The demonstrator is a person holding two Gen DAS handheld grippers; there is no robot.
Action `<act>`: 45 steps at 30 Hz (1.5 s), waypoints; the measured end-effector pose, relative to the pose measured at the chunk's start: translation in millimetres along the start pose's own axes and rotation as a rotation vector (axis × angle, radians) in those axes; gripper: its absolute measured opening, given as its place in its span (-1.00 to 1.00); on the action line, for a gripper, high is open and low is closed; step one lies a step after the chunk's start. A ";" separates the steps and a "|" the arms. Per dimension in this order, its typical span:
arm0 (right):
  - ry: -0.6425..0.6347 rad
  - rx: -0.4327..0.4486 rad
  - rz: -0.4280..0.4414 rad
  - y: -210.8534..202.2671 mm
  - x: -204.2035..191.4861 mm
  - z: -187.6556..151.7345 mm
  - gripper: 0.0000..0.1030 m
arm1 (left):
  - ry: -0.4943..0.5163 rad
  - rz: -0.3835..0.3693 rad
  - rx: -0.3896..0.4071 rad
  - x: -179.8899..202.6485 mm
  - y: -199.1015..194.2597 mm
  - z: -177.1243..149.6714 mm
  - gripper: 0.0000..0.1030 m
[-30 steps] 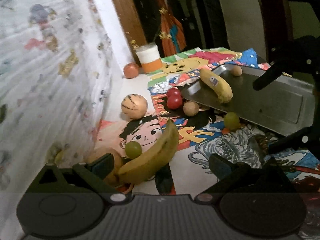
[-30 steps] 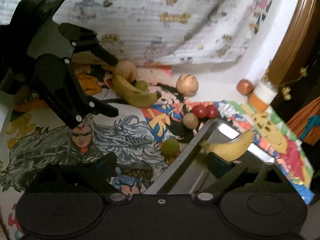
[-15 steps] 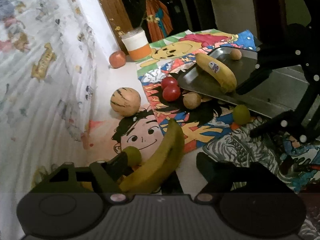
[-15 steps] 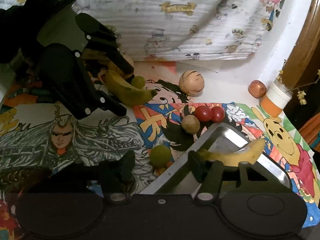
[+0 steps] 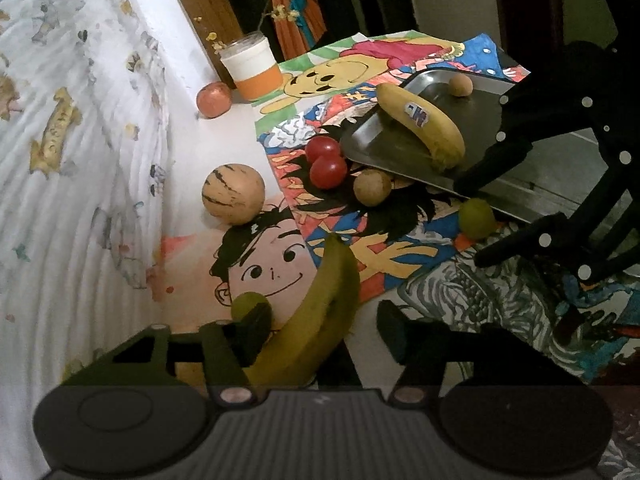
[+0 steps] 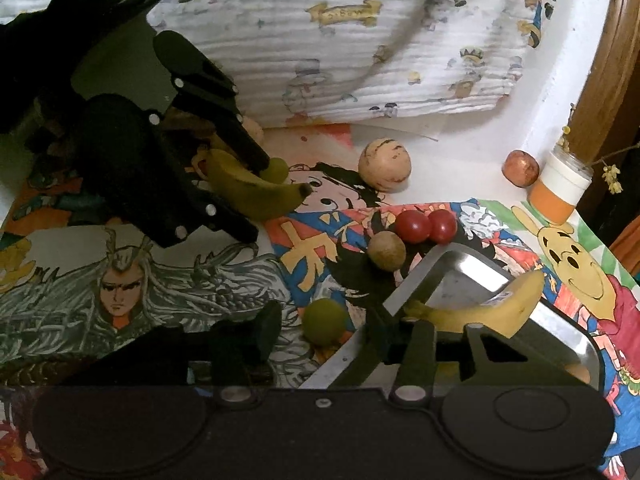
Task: Organize fruits
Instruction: 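Grasp a green grape with the right tool while the left tool grasps the second banana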
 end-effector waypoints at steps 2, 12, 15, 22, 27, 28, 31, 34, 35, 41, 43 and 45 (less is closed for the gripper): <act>-0.003 -0.004 -0.014 0.6 -1.3 0.3 -0.14 | 0.009 0.006 -0.005 1.3 -0.4 0.0 0.12; 0.003 -0.043 -0.129 0.8 -6.9 1.6 -0.48 | 0.091 0.096 -0.084 12.2 2.6 6.6 -0.18; -0.005 -0.052 -0.139 0.1 -9.4 1.6 -0.48 | 0.064 0.089 -0.104 10.1 2.3 8.5 -0.19; 0.068 -0.024 -0.049 -11.4 -20.1 0.4 -0.48 | -0.125 -0.004 -0.170 -5.9 -6.7 13.3 -0.18; 0.117 -0.003 0.017 -19.0 -29.2 2.1 -0.48 | -0.184 -0.073 -0.192 -4.9 -6.2 8.6 -0.18; 0.120 -0.001 0.023 -20.2 -30.8 2.1 -0.48 | -0.191 -0.076 -0.186 -5.7 -5.3 8.0 -0.18; 0.125 0.000 0.025 -23.6 -33.9 0.3 -0.48 | -0.187 -0.090 -0.166 -7.4 -5.1 5.7 -0.18; 0.134 0.001 0.028 -25.3 -34.4 -2.7 -0.47 | -0.179 -0.089 -0.155 -8.7 -6.1 3.5 -0.18; 0.143 0.002 0.037 -24.6 -34.2 -3.6 -0.47 | -0.174 -0.089 -0.153 -9.1 -5.4 2.5 -0.17; 0.187 0.006 0.053 -16.2 -33.1 -5.5 -0.47 | -0.173 -0.067 -0.147 -8.8 -1.8 -0.7 -0.02; 0.197 0.008 0.056 -14.8 -32.0 -4.7 -0.47 | -0.172 -0.063 -0.143 -8.6 -1.7 -0.8 -0.01; 0.208 0.010 0.059 -13.3 -31.3 -4.1 -0.46 | -0.176 -0.062 -0.140 -9.2 -2.2 -1.3 -0.01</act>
Point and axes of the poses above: each gripper's, at about its wrist camera, not at the fingertips, and y roughly the way its jaws point, x to its right, z to its top, the point moved 7 cm from there along y, roughly the way its jaws point, and after that the axes turned 12 degrees about -y, right-handed, at the moved point
